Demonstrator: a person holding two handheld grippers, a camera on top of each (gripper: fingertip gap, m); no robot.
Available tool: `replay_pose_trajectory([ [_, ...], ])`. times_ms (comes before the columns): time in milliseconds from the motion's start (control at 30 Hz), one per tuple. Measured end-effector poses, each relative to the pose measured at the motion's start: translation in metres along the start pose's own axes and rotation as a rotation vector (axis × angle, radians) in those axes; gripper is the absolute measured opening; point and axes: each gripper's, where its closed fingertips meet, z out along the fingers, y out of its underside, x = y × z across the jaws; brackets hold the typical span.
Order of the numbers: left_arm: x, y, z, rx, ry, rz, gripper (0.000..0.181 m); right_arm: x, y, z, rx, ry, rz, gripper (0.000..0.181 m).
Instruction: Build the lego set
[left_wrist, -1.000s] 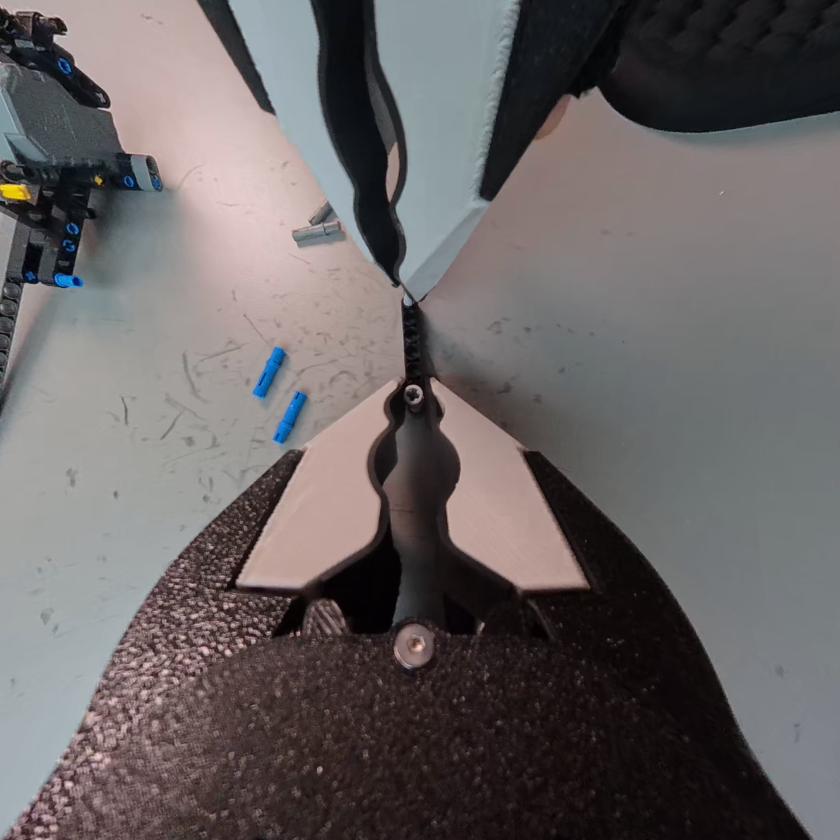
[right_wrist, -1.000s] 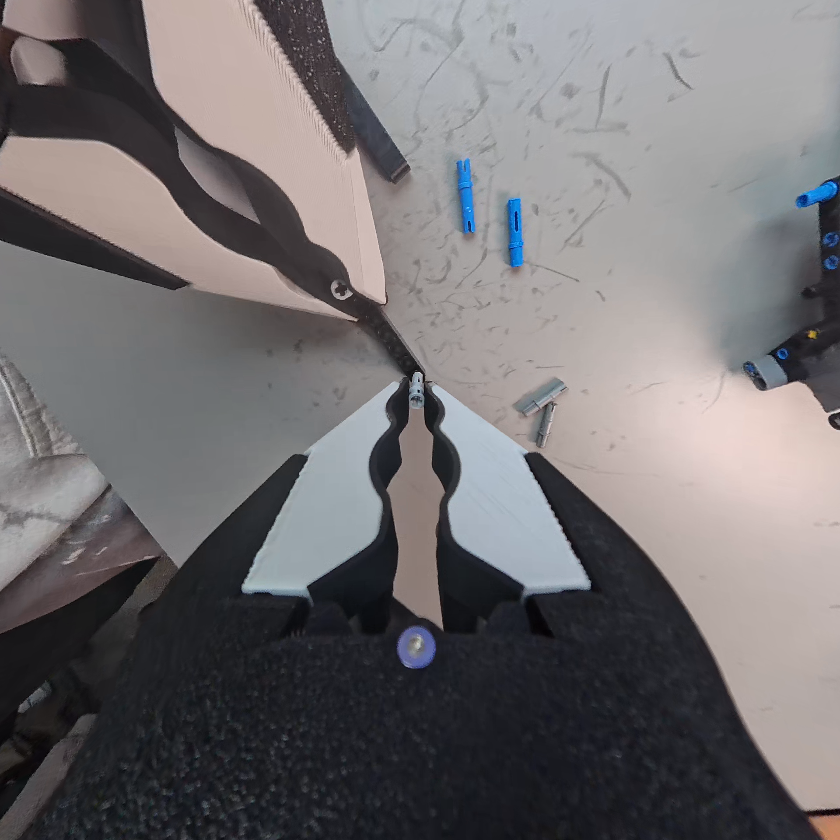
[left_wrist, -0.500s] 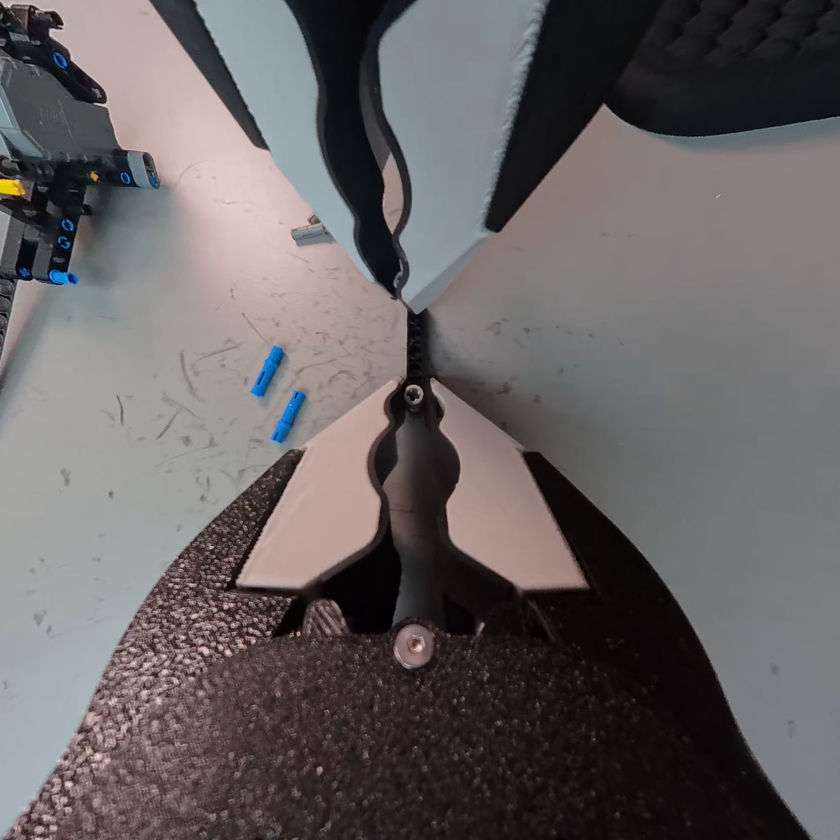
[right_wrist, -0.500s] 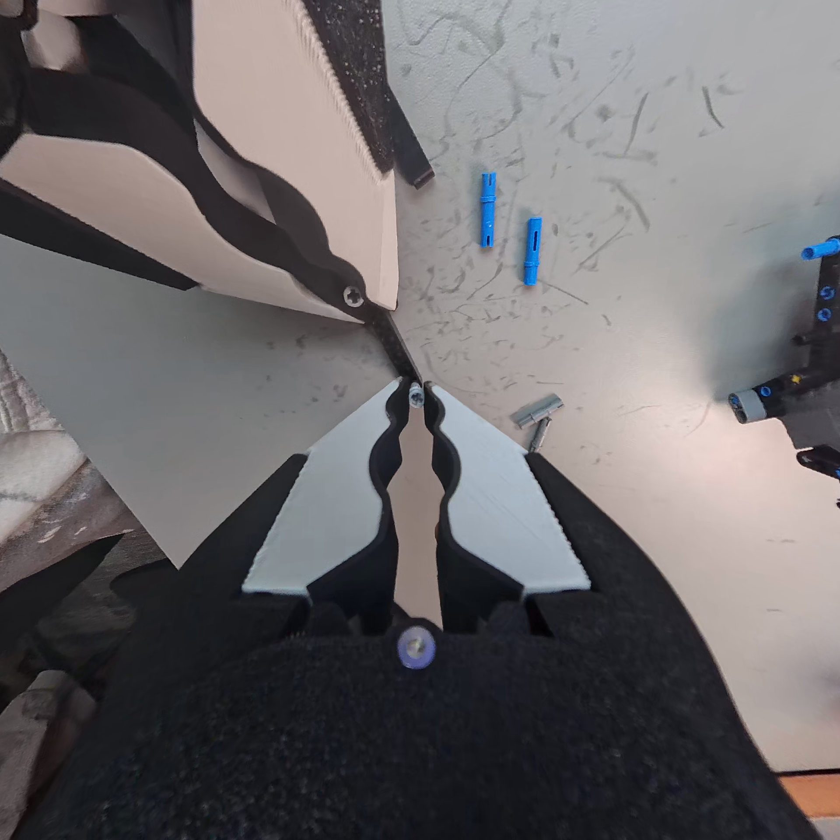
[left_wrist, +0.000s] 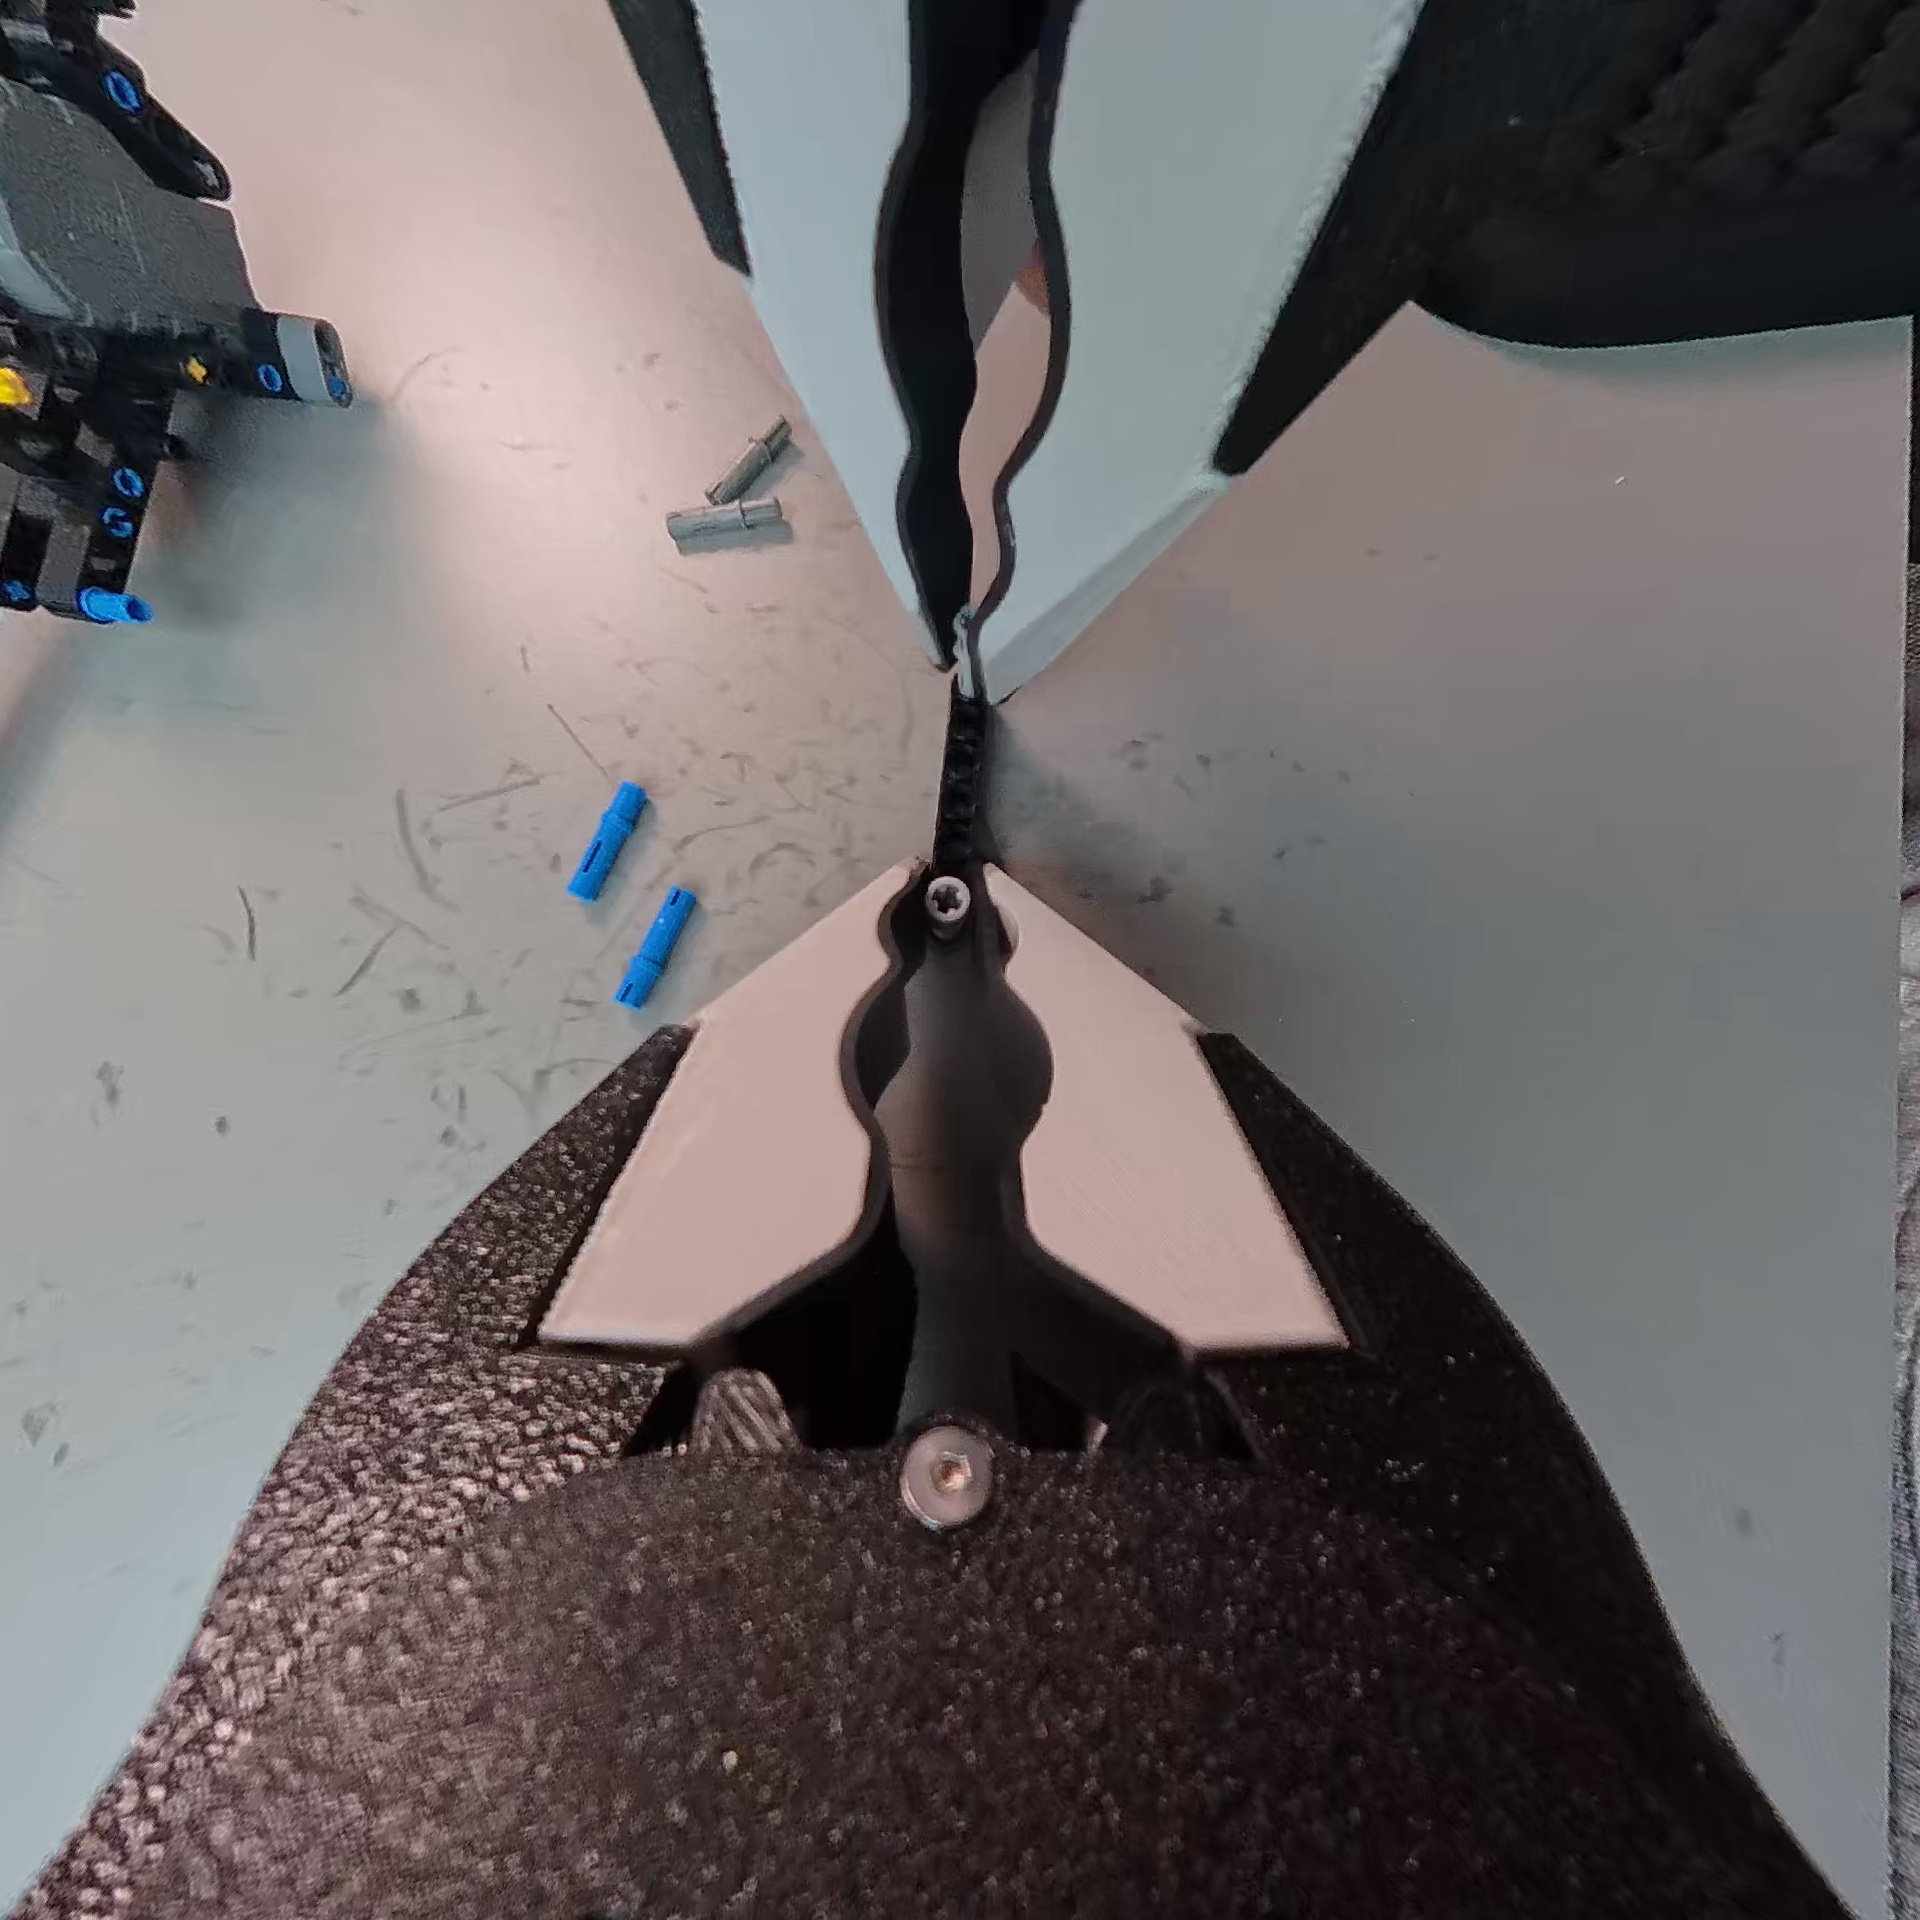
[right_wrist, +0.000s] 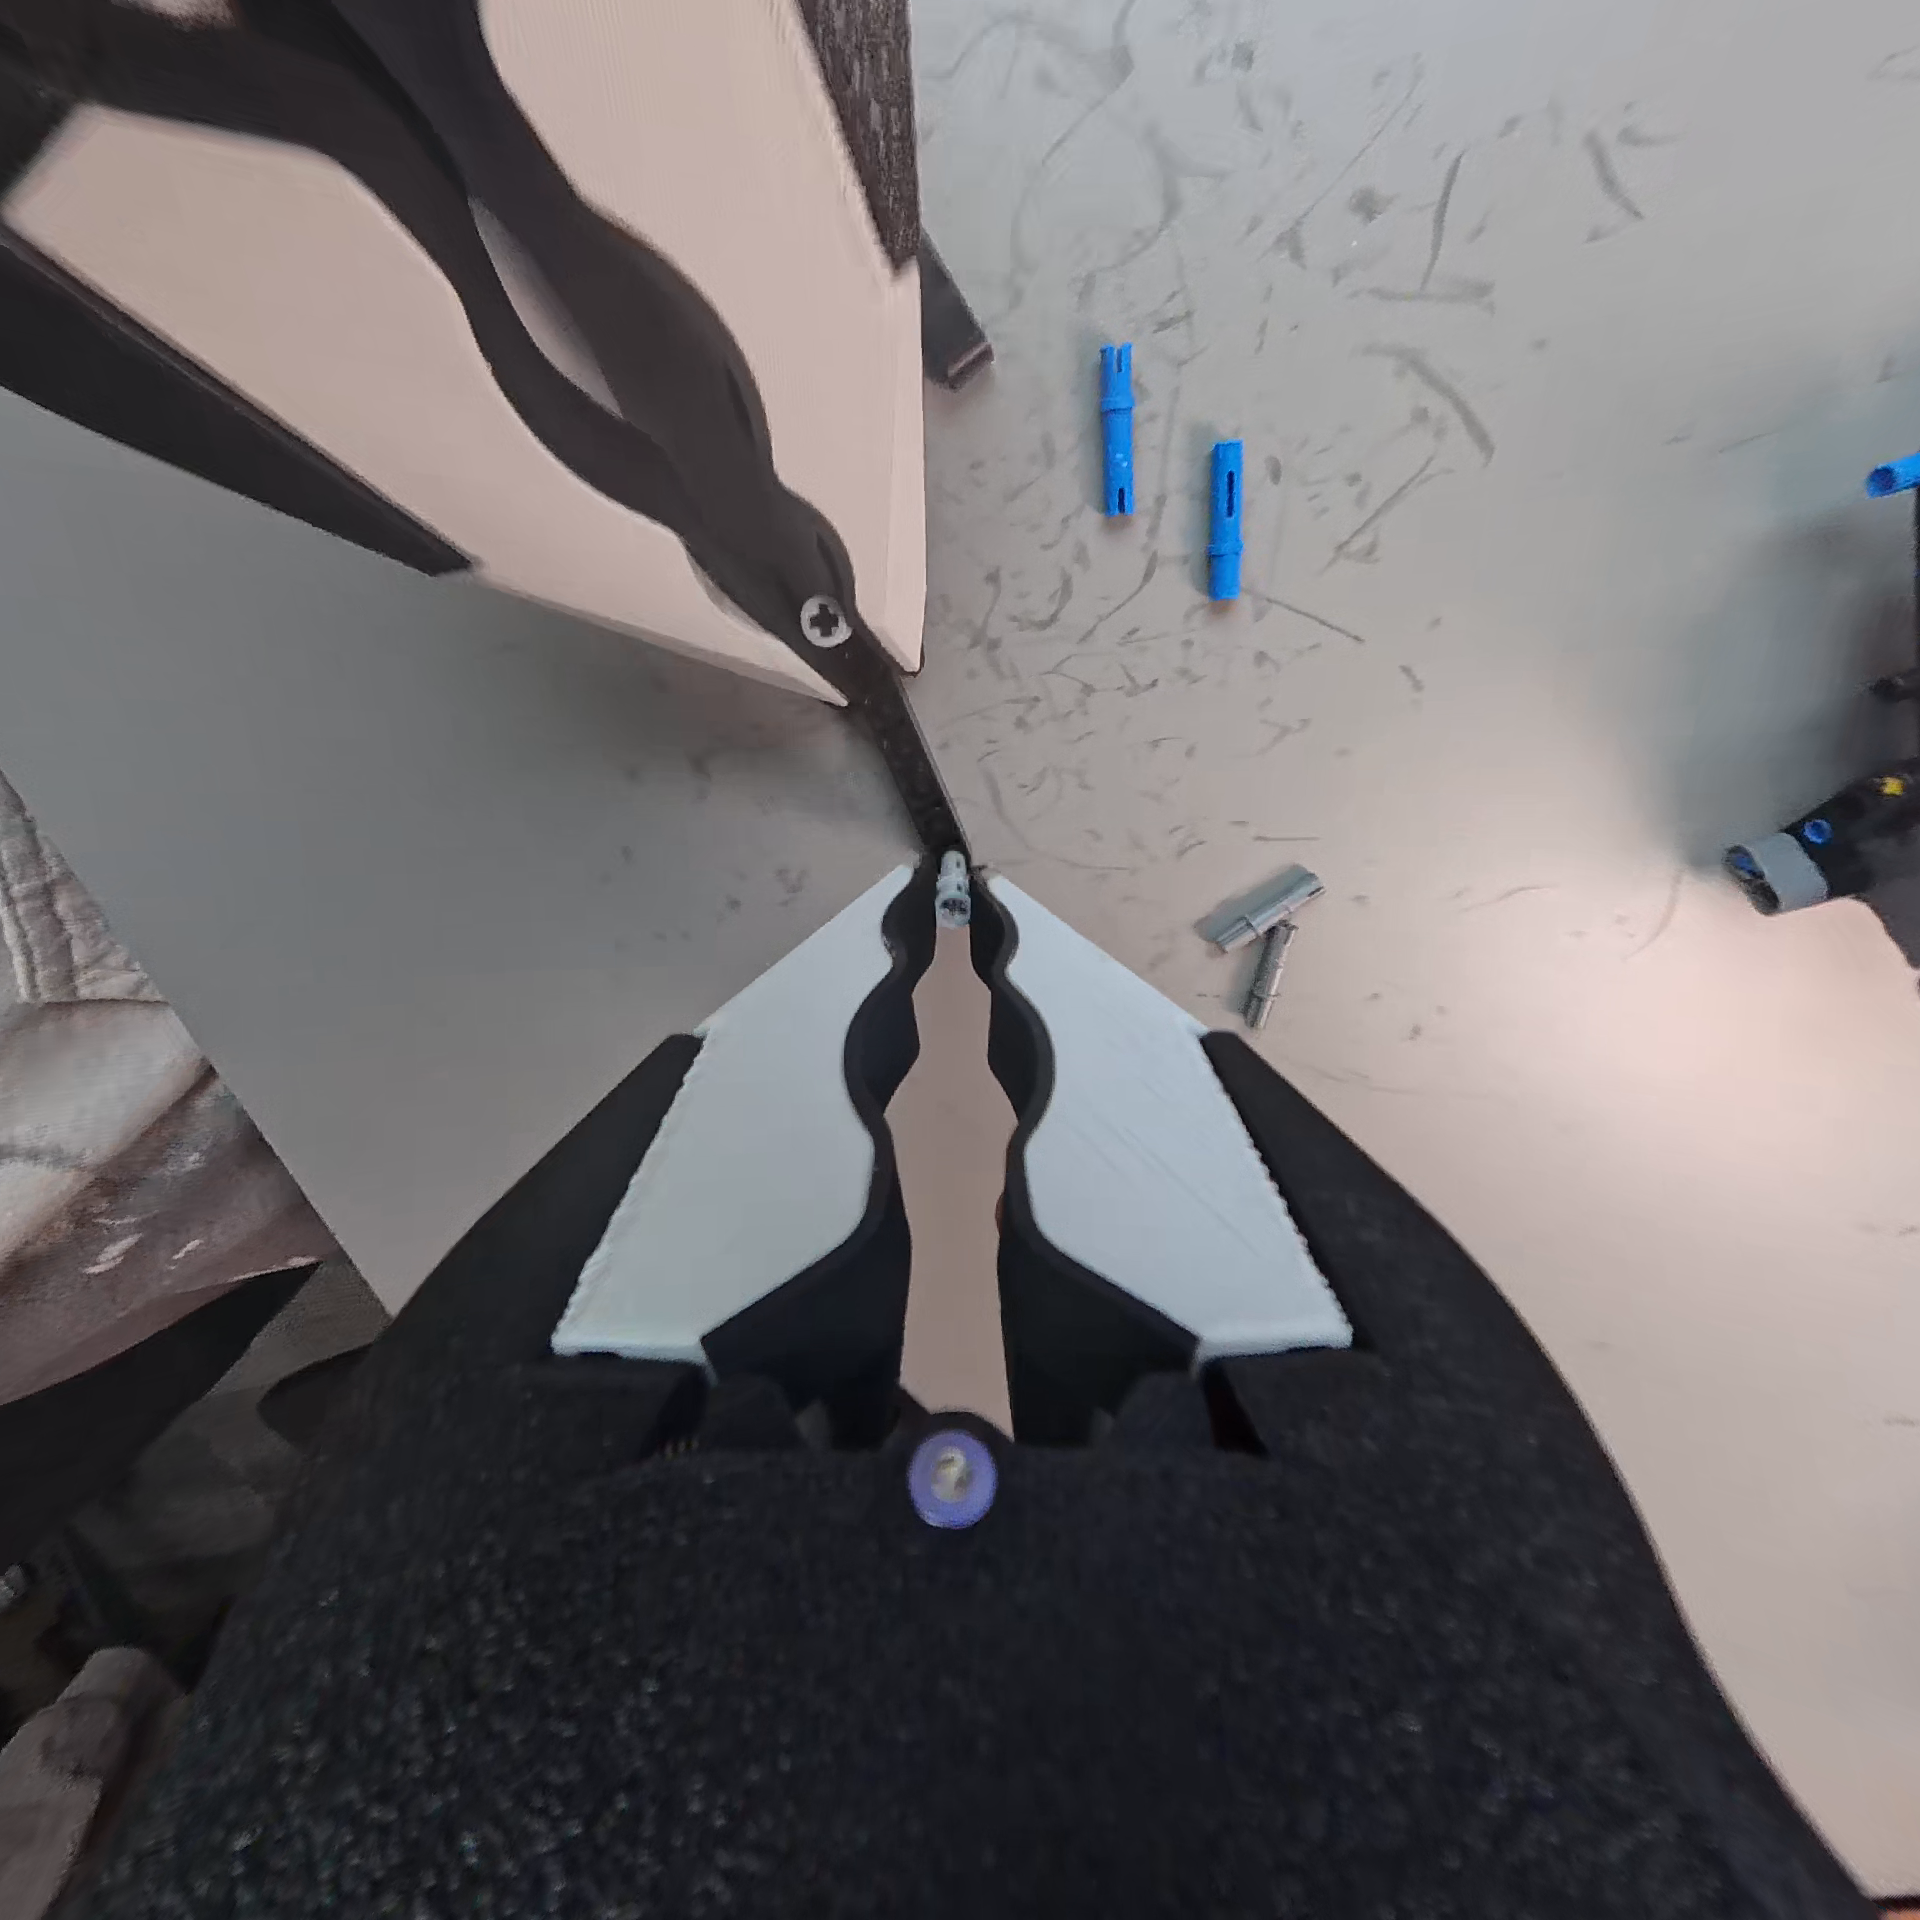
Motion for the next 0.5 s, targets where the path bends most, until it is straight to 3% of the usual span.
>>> replay_pose_trajectory([
  [33,0.0001,-0.0002,0.0,0.001,0.0,0.0,0.007,-0.0002,-0.0011,0.0028,0.021,0.008,-0.003,0.007],
  [433,0.003,0.0004,-0.0007,0.003,0.008,0.03,0.008,-0.0004,-0.0053,0.0033,0.034,0.029,-0.086,0.007],
  [500,0.0036,0.0005,-0.0012,0.005,0.025,0.018,0.008,0.0022,-0.0016,-0.0012,0.05,0.057,-0.13,0.033],
])
